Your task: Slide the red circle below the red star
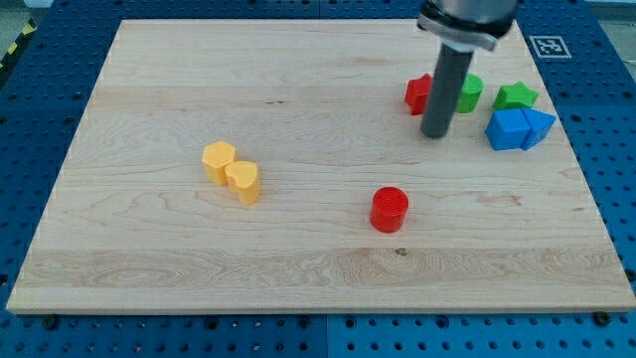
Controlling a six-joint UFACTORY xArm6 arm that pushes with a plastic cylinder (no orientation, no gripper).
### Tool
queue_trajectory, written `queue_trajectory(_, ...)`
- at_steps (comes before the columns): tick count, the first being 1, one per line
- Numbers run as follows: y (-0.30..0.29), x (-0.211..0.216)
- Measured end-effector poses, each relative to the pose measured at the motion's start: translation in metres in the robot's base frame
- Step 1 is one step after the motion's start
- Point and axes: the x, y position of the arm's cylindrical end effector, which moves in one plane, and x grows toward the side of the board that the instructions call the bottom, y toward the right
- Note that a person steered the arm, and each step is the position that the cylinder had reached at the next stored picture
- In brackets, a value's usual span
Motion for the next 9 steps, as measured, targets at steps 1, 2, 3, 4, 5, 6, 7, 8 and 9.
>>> queue_trajectory(1, 0.022, 0.063)
queue_trajectory(2, 0.035, 0.126)
queue_trajectory(3, 0.022, 0.168)
queue_trajectory(4, -0.023, 0.171)
queue_trajectory(5, -0.062, 0.171)
queue_trajectory(6, -0.062, 0.171)
queue_trajectory(7, -0.076, 0.165)
queue_trajectory(8, -0.100, 0.151)
queue_trajectory(9, -0.099, 0.128)
